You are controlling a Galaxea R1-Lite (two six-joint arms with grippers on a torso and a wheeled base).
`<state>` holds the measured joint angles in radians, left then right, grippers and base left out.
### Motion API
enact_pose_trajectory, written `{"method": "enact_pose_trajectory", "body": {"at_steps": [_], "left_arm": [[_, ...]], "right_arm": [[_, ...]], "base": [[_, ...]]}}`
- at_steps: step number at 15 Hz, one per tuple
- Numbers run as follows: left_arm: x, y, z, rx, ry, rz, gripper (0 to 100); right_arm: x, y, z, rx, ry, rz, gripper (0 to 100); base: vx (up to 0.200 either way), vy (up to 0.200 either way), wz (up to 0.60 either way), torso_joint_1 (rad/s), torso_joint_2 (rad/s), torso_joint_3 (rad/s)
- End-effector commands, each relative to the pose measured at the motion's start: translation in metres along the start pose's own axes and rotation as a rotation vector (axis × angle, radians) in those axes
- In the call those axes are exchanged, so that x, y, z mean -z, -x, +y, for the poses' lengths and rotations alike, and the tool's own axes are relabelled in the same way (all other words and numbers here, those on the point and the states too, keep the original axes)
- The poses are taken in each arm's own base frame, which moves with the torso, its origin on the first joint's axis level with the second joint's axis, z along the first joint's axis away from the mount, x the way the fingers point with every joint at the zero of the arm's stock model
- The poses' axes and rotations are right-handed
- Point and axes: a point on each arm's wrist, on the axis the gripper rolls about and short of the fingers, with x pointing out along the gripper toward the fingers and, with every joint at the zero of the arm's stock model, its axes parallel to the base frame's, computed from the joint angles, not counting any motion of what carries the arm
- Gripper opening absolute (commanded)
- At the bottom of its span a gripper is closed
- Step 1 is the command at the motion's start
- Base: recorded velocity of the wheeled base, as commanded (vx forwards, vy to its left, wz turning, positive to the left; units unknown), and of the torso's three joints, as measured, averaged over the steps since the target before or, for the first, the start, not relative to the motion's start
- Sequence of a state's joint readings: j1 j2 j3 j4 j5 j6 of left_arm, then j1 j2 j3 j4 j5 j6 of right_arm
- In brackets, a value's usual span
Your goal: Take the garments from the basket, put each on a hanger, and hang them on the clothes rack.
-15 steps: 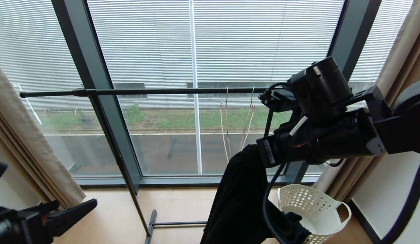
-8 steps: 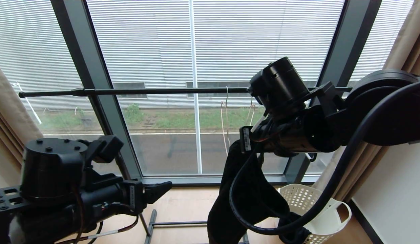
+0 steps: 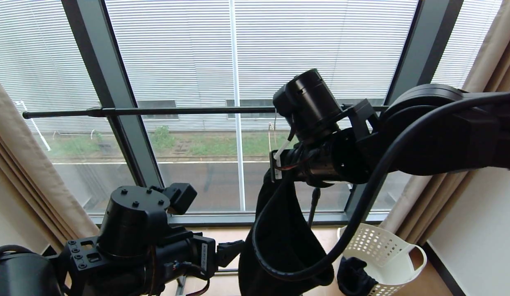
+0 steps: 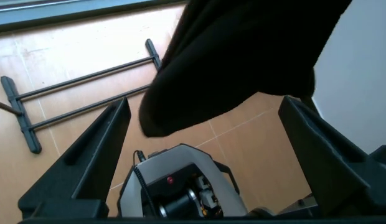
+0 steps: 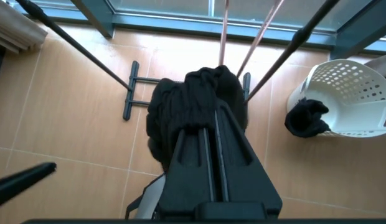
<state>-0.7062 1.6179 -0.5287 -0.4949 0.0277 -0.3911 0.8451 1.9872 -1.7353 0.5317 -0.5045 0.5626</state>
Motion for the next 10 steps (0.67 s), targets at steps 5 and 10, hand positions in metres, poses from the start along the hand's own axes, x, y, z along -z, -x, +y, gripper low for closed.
{"method": "enact_pose_trajectory", "body": {"at_steps": [5,10], "left_arm": [[0.008,-0.009,-0.022,0.052,-0.038,0.028,100],[0.013,-0.044,-0.033,0.001,-0.021,-0.005,100]], "right_arm": [[-0.002,-0.009,0.029,-0.049,0.005,-0.027,0],[-0.003,-0.005,0.036,-0.05,0.004,-0.037,0]], "base": [[0.0,0.0,0.0,0.0,0.0,0.0],[0.0,0.0,0.0,0.0,0.0,0.0]]}}
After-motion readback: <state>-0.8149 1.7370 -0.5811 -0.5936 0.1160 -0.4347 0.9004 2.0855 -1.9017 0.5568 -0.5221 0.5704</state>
